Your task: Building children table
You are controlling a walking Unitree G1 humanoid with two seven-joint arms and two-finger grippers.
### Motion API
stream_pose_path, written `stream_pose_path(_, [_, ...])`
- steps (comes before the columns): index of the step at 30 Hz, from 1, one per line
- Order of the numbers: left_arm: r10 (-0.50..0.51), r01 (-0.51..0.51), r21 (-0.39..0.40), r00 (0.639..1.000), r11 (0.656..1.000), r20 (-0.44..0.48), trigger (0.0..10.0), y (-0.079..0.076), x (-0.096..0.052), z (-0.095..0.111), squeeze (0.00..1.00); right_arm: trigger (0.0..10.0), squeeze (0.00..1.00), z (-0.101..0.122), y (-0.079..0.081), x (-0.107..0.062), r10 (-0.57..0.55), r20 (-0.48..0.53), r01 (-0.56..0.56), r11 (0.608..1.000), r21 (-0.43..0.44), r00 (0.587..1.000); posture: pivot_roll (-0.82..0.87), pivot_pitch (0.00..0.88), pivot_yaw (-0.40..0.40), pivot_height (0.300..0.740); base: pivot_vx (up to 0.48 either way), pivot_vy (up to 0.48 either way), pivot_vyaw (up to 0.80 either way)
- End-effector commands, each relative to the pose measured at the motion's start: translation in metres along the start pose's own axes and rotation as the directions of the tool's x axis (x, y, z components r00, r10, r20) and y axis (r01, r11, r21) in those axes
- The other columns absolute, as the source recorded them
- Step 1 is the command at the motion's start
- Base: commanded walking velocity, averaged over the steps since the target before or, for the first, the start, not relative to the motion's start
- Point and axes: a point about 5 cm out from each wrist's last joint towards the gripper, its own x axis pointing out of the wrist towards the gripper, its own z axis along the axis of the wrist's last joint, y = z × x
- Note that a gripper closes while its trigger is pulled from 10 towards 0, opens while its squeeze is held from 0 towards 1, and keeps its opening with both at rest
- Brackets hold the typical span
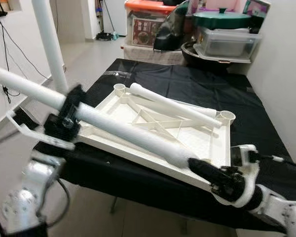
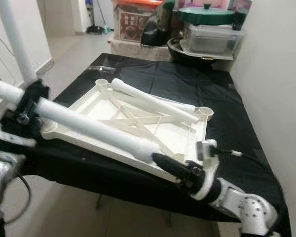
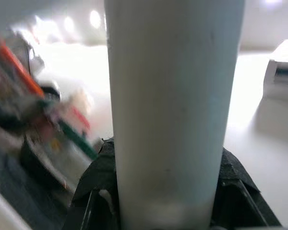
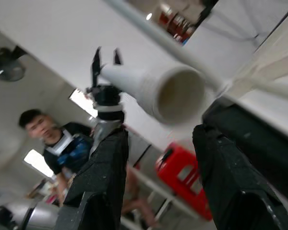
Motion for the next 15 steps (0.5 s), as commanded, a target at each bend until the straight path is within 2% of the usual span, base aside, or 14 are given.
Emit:
stream_pose_path(1, [0.019,-0.019,-0.011,1.0,1.0,-0.008,10.0,0.005,-0.001,0.0,0.0,10.0,0.0,0.003,-0.005,-0.006,-0.042,-0.001,0.042,0.998,-0.037,0.999,0.03,0.013,-0.056,0.74,0.0,0.0,0.0])
stream_pose_path(7, [0.023,-0.022,0.02,0.999,1.0,-0.035,10.0,0.005,0.0,0.001,0.0,10.0,0.0,0.012,-0.018,-0.018,-0.175,0.024,0.176,0.975,-0.132,0.984,0.04,0.004,-0.058,0.74,0.0,0.0,0.0])
stream_pose_path(8, [0.023,-0.02,0.055,0.998,0.998,-0.061,10.0,0.005,0.003,0.001,0.0,10.0,0.0,0.024,-0.027,-0.019,-0.272,0.073,0.281,0.938,-0.204,0.96,0.03,0.0,-0.052,0.74,0.0,0.0,0.0])
stream_pose_path(9, [0.011,-0.001,0.103,0.995,0.995,-0.101,10.0,0.003,0.009,-0.002,0.0,10.0,0.0,0.042,-0.038,-0.014,-0.408,0.167,0.441,0.842,-0.312,0.898,0.03,0.0,-0.051,0.74,0.0,0.0,0.0])
stream_pose_path(10, [0.011,-0.001,0.103,0.995,0.995,-0.101,10.0,0.003,0.009,-0.002,0.0,10.0,0.0,0.042,-0.038,-0.014,-0.408,0.167,0.441,0.842,-0.312,0.898,0.03,0.0,-0.051,0.74,0.0,0.0,0.0])
stream_pose_path(11, [-0.003,0.025,0.152,0.99,0.988,-0.144,10.0,-0.001,0.016,-0.006,0.0,10.0,0.0,0.059,-0.042,-0.008,-0.479,0.263,0.546,0.761,-0.351,0.837,0.03,0.0,-0.051,0.74,0.0,0.0,0.0])
stream_pose_path(12, [-0.003,0.025,0.152,0.99,0.988,-0.144,10.0,-0.001,0.016,-0.006,0.0,10.0,0.0,0.059,-0.042,-0.008,-0.479,0.263,0.546,0.761,-0.351,0.837,0.03,0.0,-0.051,0.74,0.0,0.0,0.0])
stream_pose_path(13, [-0.013,0.049,0.194,0.984,0.98,-0.179,10.0,-0.004,0.023,-0.01,0.0,10.0,0.0,0.071,-0.043,-0.003,-0.513,0.336,0.613,0.694,-0.379,0.789,0.03,0.0,-0.048,0.74,0.0,0.0,0.0])
stream_pose_path(15, [-0.013,0.049,0.194,0.984,0.98,-0.179,10.0,-0.004,0.023,-0.01,0.0,10.0,0.0,0.071,-0.043,-0.003,-0.513,0.336,0.613,0.694,-0.379,0.789,0.03,0.0,-0.048,0.74,0.0,0.0,0.0])
